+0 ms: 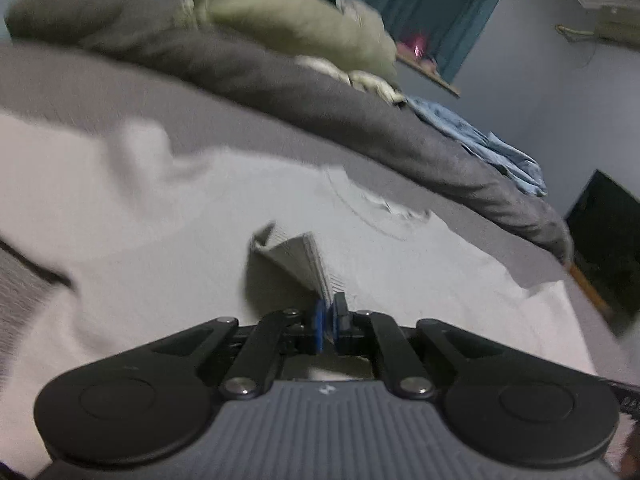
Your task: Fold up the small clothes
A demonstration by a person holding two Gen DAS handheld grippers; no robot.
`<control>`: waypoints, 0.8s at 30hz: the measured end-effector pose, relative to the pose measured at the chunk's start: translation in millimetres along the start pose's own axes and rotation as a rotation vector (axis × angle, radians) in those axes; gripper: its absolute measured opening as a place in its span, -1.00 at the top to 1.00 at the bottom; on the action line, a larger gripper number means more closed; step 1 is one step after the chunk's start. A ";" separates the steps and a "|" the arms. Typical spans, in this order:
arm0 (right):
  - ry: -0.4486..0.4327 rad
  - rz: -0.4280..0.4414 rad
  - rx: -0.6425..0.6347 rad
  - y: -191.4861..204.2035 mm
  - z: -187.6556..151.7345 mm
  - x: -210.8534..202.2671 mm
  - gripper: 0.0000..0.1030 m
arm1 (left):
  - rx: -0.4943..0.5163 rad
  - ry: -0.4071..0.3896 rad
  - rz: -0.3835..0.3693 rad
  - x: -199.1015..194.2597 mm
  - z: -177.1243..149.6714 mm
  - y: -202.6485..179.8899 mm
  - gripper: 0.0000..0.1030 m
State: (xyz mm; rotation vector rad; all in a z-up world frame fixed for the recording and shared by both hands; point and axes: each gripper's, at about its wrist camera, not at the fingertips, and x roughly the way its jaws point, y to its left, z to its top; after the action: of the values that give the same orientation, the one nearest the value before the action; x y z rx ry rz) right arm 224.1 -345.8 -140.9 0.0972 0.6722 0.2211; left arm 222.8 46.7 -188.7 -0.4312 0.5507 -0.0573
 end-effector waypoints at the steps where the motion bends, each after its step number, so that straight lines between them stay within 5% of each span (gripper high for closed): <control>1: -0.003 -0.002 -0.003 -0.4 -0.1 -0.7 0.02 | 0.005 -0.024 0.033 -6.7 0.0 -1.2 1.00; 8: -0.012 -0.018 -0.012 -0.7 0.8 -2.4 0.02 | -0.049 -0.041 0.216 -24.3 -6.2 19.0 1.00; 11: -0.019 -0.015 -0.029 1.5 1.0 -4.2 0.02 | -0.155 0.052 0.181 -17.9 -11.2 39.6 1.00; 14: -0.028 -0.023 -0.047 3.2 0.0 -5.2 0.03 | -0.244 0.030 0.180 -23.1 -9.4 55.6 0.91; 18: -0.092 -0.047 -0.072 0.5 3.4 -13.0 0.03 | -0.159 -0.081 0.302 -36.4 2.1 53.5 0.75; 24: -0.137 -0.205 -0.027 -20.7 15.6 -9.0 0.27 | 0.138 -0.120 0.196 -29.8 14.0 21.6 0.72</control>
State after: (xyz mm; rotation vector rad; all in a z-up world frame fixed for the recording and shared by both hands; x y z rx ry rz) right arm 230.6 -368.4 -126.6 0.0168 0.5384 0.0264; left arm 203.4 76.7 -172.1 -0.2426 0.4653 0.1170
